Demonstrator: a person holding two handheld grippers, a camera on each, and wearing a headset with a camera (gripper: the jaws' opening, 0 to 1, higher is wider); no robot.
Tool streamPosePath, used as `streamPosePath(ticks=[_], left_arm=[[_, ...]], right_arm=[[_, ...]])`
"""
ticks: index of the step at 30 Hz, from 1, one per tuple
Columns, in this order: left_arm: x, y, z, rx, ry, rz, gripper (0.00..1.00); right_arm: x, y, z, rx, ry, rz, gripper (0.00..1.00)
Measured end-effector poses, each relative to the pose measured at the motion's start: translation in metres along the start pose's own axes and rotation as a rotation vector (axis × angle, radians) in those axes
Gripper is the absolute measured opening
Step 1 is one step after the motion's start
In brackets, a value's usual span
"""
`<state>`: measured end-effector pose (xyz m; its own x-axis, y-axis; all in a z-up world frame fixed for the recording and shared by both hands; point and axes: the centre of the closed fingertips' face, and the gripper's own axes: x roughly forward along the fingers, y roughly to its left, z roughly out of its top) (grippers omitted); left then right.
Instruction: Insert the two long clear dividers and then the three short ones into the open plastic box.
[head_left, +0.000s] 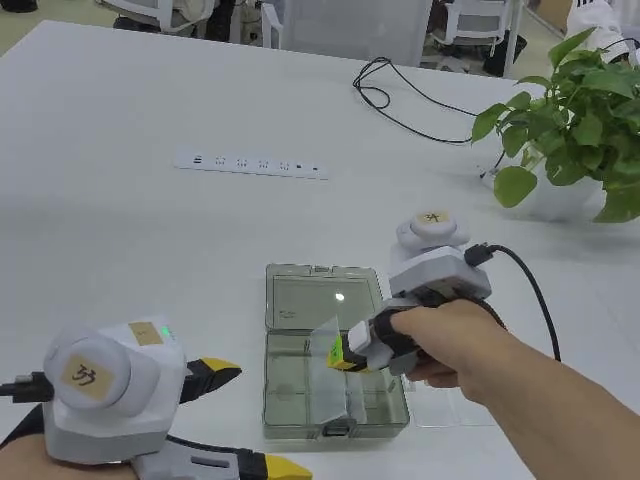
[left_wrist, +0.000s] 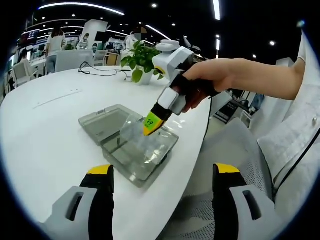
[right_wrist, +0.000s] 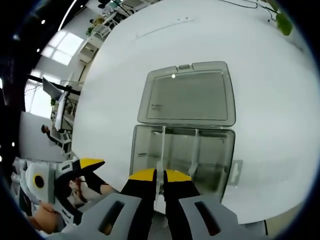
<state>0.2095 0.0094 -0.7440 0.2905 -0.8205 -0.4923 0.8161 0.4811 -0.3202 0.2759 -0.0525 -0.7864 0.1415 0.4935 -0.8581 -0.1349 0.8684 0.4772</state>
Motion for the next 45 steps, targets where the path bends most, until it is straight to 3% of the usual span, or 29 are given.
streamPosePath(ticks=[19, 45], left_arm=[[0.0011, -0.0002, 0.0008, -0.016, -0.014, -0.003, 0.81], [0.0018, 0.0013, -0.0005, -0.022, -0.011, -0.004, 0.81]], right_arm=[[0.0065, -0.0044, 0.0028, -0.056, 0.015, -0.054, 0.07], [0.0085, -0.001, 0.0046, -0.12, 0.008, -0.064, 0.07]])
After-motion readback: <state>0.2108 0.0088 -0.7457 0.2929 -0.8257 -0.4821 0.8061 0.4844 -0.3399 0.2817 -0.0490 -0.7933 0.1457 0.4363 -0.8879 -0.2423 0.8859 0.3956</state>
